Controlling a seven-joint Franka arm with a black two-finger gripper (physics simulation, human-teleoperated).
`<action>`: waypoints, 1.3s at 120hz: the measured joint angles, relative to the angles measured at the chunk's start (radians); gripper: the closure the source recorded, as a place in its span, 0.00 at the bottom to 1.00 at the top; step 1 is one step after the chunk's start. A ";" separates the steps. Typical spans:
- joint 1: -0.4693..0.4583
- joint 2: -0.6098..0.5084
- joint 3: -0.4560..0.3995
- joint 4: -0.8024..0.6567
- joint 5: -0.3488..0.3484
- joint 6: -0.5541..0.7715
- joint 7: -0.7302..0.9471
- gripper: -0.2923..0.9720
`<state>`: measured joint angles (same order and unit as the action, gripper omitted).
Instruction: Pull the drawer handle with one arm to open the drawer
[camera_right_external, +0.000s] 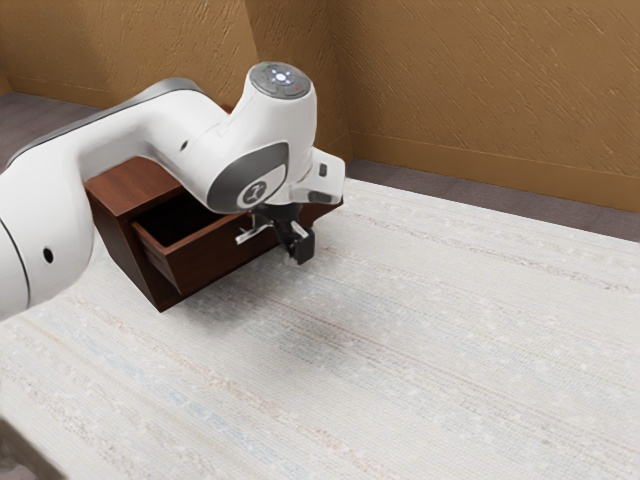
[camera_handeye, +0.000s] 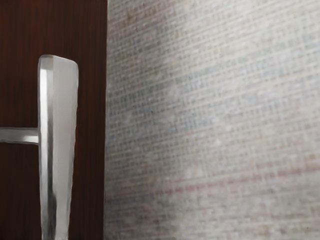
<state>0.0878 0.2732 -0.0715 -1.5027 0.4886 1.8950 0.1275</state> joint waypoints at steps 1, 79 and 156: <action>0.000 0.000 -0.001 0.000 0.000 0.000 0.000 0.26; -0.052 -0.035 -0.016 -0.036 -0.011 0.011 -0.026 0.27; -0.074 -0.210 -0.050 -0.038 -0.106 -0.061 -0.059 0.24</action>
<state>0.0140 0.0627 -0.1212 -1.5405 0.3830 1.8338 0.0681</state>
